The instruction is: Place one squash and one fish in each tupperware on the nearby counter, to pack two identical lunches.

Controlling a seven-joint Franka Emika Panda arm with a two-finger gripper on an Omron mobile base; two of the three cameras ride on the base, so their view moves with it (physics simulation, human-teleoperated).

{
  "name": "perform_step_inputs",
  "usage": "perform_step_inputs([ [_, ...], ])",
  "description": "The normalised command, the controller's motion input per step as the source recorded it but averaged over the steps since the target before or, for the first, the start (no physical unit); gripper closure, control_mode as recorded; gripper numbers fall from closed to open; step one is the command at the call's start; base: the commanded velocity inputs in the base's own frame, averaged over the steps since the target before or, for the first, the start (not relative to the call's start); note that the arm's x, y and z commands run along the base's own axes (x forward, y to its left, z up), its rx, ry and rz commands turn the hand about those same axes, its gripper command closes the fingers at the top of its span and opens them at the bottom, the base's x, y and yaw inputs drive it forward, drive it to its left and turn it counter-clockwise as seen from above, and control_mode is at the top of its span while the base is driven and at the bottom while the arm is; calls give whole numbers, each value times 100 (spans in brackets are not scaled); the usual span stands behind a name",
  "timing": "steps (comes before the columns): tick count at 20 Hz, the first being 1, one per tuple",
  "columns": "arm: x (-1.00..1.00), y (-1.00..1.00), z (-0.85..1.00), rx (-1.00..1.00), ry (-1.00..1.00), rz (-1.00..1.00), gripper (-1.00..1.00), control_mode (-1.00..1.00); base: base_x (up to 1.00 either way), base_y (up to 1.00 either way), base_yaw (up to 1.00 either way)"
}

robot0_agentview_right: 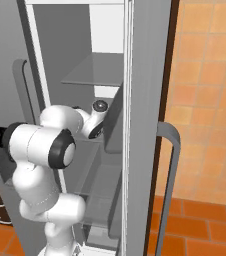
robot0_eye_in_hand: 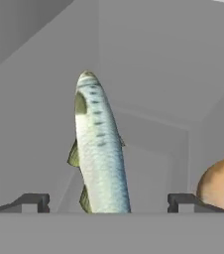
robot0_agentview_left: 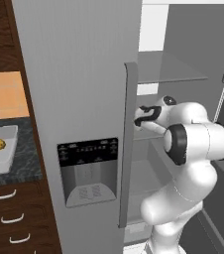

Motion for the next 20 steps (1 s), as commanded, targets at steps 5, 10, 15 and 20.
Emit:
perform_step_inputs([
  [5, 25, -6, -41, 0, 0, 1, -100, -100, 0, 0, 0],
  [10, -40, -1, -58, -1, 3, 0, 100, -100, 0, 0, 0],
  [15, -100, 0, -10, 0, 0, 0, 100, -100, 0, 0, 0],
  [20, -100, 4, 48, 0, 0, 0, 100, -100, 0, 0, 0],
])
